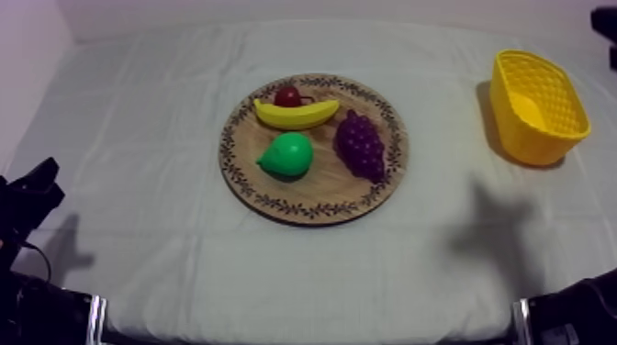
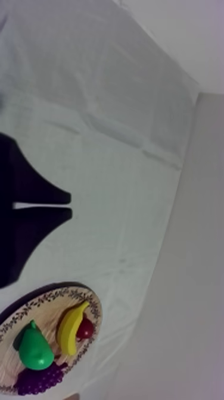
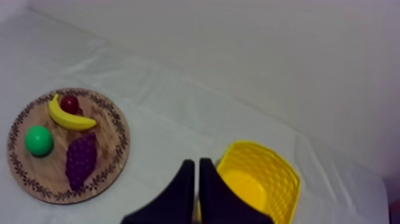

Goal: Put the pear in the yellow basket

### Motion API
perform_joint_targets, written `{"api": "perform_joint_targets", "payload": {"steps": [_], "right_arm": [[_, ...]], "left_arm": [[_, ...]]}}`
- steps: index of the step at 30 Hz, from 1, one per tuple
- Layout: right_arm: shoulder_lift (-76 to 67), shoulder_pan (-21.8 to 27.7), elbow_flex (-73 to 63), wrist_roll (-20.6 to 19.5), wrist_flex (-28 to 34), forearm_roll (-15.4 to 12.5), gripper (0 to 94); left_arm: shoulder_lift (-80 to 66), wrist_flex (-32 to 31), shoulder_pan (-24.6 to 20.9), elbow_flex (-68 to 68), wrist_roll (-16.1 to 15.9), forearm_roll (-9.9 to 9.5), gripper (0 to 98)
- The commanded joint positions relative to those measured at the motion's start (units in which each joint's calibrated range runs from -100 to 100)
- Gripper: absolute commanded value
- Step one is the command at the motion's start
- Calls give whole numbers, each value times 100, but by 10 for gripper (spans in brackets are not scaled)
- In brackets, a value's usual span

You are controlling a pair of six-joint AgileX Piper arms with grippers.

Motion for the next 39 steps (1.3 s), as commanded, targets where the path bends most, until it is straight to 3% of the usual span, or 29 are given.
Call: {"api": "perform_joint_targets", "payload": {"steps": [1, 7, 12, 25, 36, 39], "right_arm": [[645, -23, -1478, 122, 393, -164, 7], [1442, -262, -2169, 446, 902, -451, 7], [2007, -596, -2283, 666, 986, -513, 7], [3706, -1575, -2776, 848, 1124, -379, 7], [4920, -2206, -2669, 862, 1223, -98, 5], [5166, -2331, -2730, 819, 1236, -32, 50]], "left_arm": [[0, -1, -1, 5, 1, 1, 1], [0, -1, -1, 5, 1, 1, 1], [0, -1, -1, 5, 1, 1, 1], [0, -1, -1, 5, 1, 1, 1], [0, -1, -1, 5, 1, 1, 1], [0, -1, -1, 5, 1, 1, 1]]}}
